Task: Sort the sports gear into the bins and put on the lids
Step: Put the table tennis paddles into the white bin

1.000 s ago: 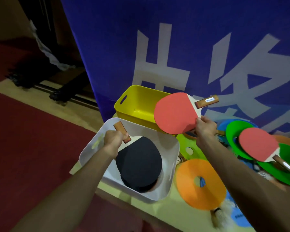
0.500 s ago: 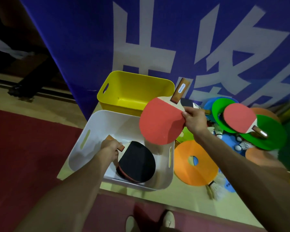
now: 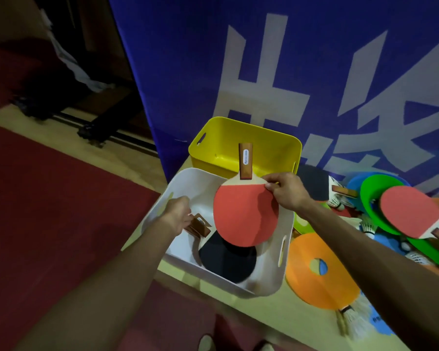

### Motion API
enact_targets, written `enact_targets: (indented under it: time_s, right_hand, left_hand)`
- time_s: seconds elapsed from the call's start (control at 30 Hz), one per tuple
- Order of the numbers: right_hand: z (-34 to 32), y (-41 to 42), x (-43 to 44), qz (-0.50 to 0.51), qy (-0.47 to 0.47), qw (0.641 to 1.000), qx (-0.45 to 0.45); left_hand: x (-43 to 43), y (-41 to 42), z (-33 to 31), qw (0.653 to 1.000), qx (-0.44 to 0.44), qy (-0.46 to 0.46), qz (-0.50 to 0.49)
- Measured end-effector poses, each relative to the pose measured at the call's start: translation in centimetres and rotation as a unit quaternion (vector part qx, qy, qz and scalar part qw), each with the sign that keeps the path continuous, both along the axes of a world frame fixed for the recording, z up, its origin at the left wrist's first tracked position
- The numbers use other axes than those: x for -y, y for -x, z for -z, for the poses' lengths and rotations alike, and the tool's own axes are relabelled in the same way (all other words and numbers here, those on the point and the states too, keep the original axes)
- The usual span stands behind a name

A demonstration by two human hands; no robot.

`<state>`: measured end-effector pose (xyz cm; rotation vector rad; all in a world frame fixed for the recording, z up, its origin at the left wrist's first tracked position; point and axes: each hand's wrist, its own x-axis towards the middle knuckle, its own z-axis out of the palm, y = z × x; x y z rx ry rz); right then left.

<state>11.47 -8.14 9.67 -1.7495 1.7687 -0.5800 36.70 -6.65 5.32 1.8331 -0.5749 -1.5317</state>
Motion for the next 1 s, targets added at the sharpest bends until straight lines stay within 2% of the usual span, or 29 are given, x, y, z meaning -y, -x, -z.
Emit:
enact_targets:
  time_s: [0.1, 0.33, 0.47, 0.57, 0.7, 0.83, 1.0]
  right_hand:
    - [1.1, -1.2, 0.9, -0.066, -0.013, 0.997, -0.048]
    - [3.9, -4.5, 1.8, -0.157, -0.045, 0.975, -0.150]
    - [5.5, -5.7, 1.9, -0.212, -0.057, 0.946, -0.240]
    - [6.8, -6.0, 1.9, -0.200, -0.086, 0.936, -0.276]
    - [8.3, -6.4, 1.7, -0.196, -0.124, 0.929, -0.288]
    - [9.3, -6.8, 2.0, -0.176, -0.140, 0.937, -0.266]
    - [9.3, -7.3, 1.3, -0.203, -0.180, 0.923, -0.274]
  left_hand:
    - [0.1, -0.6, -0.8, 0.998, -0.004, 0.049, -0.034]
    - [-0.1, -1.8, -1.8, 0.981, 0.104, 0.167, -0.009]
    - [-0.6, -2.5, -1.7, 0.974, 0.132, 0.183, 0.015]
    - [-1.1, -2.7, -1.6, 0.973, 0.132, 0.187, 0.033]
    - [-1.9, -2.8, -1.4, 0.973, 0.106, 0.189, 0.082]
    - [-2.3, -2.9, -1.3, 0.973, 0.094, 0.178, 0.115]
    - [-2.1, -2.5, -1.9, 0.972, 0.073, 0.164, 0.152]
